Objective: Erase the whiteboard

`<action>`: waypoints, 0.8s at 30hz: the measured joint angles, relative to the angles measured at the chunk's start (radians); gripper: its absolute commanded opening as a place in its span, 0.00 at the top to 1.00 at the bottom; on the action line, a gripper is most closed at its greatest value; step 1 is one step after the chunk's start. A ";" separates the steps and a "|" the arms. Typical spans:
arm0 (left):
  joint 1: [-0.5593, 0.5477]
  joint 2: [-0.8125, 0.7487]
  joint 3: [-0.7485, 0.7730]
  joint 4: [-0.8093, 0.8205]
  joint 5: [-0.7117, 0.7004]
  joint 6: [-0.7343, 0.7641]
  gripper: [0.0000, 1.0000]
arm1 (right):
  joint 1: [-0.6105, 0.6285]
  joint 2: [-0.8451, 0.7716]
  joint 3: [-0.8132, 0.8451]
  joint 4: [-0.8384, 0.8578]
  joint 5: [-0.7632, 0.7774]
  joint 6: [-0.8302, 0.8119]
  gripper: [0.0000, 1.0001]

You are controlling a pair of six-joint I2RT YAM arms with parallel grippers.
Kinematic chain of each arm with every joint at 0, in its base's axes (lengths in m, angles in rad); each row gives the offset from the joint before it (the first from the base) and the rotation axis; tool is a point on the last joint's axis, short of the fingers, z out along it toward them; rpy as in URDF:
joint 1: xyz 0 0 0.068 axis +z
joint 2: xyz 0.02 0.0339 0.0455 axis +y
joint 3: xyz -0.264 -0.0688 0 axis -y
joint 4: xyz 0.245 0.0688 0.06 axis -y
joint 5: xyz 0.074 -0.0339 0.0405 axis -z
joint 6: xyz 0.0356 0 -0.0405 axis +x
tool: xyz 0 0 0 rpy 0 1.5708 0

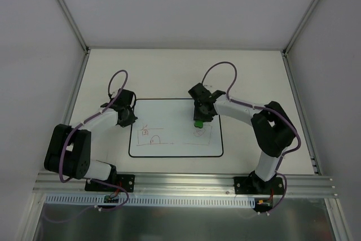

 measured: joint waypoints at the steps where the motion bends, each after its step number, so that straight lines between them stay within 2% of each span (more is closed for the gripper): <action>1: 0.000 0.002 0.002 0.002 0.005 0.000 1.00 | -0.023 -0.009 -0.011 -0.001 -0.001 -0.005 1.00; 13: -0.001 0.019 0.013 0.025 0.069 0.029 1.00 | -0.109 -0.023 -0.024 -0.013 -0.025 -0.067 1.00; 18: -0.007 0.024 0.015 0.030 0.093 0.029 1.00 | -0.157 0.012 0.027 -0.056 -0.047 -0.084 1.00; 24: -0.007 0.027 0.019 0.029 0.099 0.029 1.00 | -0.085 0.119 0.171 -0.101 -0.044 -0.099 1.00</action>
